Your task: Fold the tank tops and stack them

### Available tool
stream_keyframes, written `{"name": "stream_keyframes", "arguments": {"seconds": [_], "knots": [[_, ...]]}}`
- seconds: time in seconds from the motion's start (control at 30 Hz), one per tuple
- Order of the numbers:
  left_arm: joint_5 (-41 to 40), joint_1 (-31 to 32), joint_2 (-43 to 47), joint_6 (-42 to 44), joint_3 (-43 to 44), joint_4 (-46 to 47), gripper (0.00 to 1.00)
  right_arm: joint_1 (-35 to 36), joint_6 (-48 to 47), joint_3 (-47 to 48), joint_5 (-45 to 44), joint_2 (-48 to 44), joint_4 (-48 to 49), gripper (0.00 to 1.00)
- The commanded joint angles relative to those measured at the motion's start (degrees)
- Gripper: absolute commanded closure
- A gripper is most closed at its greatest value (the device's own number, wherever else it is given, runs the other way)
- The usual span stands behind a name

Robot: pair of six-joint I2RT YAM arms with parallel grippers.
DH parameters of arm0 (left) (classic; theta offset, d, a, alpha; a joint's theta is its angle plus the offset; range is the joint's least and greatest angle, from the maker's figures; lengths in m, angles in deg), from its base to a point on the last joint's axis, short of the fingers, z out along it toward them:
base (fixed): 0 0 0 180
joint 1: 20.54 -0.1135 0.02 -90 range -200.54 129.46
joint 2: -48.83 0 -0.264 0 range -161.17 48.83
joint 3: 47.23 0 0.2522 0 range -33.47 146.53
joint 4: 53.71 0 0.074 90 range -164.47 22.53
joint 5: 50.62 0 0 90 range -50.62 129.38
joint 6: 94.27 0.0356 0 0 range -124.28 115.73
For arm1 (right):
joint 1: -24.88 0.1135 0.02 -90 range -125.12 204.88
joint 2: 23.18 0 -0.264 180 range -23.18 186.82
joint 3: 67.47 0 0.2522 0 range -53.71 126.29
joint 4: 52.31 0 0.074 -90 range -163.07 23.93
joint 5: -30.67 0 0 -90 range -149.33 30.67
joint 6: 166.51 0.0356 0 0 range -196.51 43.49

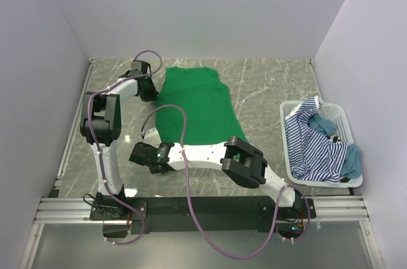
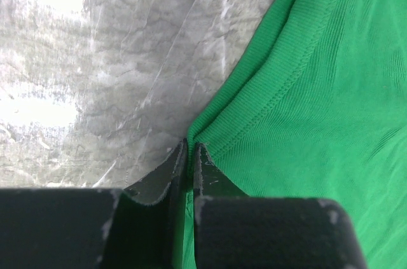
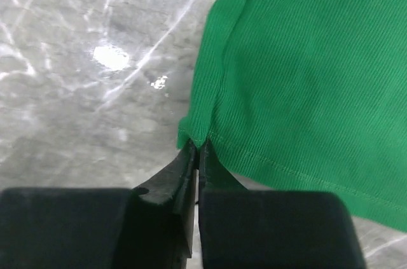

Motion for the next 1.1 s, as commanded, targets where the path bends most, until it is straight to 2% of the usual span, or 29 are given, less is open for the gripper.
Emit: {"name": "stream_keyframes", "arguments": {"seconds": [0.0,0.27,0.43,0.6,0.83,1.07], "knots": [[0.3,0.2,1.2,-0.1,-0.8,0.4,0.99,0.8,0.4,-2.8,-3.6,-3.1,-0.1,1.00],[-2.0,0.2,4.2,-2.2,-3.4,-0.3,0.99,4.3,-4.2,-13.2,3.7,-13.4,3.3,1.00],[-5.7,0.1,6.9,-4.8,-6.7,-1.5,0.99,7.7,-6.0,-13.9,8.9,-16.6,2.9,1.00],[-9.1,-0.6,9.2,-6.1,-7.9,-2.3,0.99,7.8,-7.0,-13.1,11.8,-17.3,5.3,1.00],[-9.2,-0.4,9.9,-6.7,-3.7,-4.2,0.99,5.8,-6.1,-18.2,13.1,-22.2,9.4,1.00],[-9.9,2.8,6.9,-7.6,5.6,-6.6,0.99,1.6,-2.9,-29.6,11.7,-32.1,13.3,1.00]]}}
